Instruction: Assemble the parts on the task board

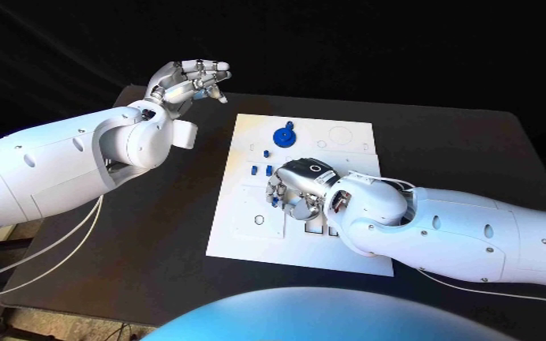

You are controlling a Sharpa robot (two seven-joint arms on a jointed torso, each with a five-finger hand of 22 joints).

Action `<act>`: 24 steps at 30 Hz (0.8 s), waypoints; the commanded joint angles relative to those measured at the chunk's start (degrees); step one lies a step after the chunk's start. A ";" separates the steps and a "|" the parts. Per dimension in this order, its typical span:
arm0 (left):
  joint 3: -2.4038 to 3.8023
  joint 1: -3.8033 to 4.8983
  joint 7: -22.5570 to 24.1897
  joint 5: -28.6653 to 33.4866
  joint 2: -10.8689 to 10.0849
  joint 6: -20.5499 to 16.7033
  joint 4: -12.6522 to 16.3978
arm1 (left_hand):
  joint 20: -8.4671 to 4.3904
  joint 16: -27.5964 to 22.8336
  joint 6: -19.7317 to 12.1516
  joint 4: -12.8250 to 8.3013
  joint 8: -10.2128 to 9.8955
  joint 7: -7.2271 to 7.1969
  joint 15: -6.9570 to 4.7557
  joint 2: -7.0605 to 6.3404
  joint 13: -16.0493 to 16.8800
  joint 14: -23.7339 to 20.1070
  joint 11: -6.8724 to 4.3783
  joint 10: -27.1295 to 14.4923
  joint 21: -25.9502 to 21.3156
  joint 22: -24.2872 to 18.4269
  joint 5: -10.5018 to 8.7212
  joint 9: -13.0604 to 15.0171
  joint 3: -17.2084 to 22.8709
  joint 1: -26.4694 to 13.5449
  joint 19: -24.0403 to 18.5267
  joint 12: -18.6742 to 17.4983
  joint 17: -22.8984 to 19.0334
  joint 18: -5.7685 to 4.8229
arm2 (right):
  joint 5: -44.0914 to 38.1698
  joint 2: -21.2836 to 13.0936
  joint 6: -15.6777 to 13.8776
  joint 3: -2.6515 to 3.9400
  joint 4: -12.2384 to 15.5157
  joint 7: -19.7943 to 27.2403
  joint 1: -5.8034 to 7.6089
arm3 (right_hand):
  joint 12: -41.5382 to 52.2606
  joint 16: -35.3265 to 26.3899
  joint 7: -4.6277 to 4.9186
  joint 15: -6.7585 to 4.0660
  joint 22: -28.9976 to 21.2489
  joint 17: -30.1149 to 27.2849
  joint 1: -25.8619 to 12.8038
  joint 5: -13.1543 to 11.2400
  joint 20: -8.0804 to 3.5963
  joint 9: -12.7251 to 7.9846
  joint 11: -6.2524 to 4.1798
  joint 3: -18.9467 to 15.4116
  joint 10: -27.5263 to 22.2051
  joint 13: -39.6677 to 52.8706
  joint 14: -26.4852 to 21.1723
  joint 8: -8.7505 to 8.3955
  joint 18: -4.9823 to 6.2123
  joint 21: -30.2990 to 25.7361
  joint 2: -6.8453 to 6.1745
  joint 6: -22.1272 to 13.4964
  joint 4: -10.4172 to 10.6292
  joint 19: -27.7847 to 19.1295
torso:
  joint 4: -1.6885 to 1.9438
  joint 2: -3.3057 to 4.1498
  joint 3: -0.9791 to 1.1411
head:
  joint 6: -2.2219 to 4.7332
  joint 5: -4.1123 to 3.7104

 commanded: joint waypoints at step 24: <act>0.03 0.03 0.24 0.13 0.19 0.70 -0.20 | 0.10 0.28 -0.28 -0.38 0.49 -0.17 -0.05 0.21 -0.10 -0.35 0.12 -0.56 0.36 0.13 0.32 0.14 -0.02 -0.14 -0.33 0.32 -0.11 0.76 | -1.10 -1.01 -2.85 -0.28 1.06 -1.56 -0.46 | 0.17 0.39 0.40 -0.30 4.53 0.35 -0.09 0.22 0.10 0.17 -2.03 0.09 2.29 0.09 1.87 0.10 -0.46 0.09 0.85 -0.21 -0.33 0.00 | -0.05 -0.02 0.06 | 0.01 -0.11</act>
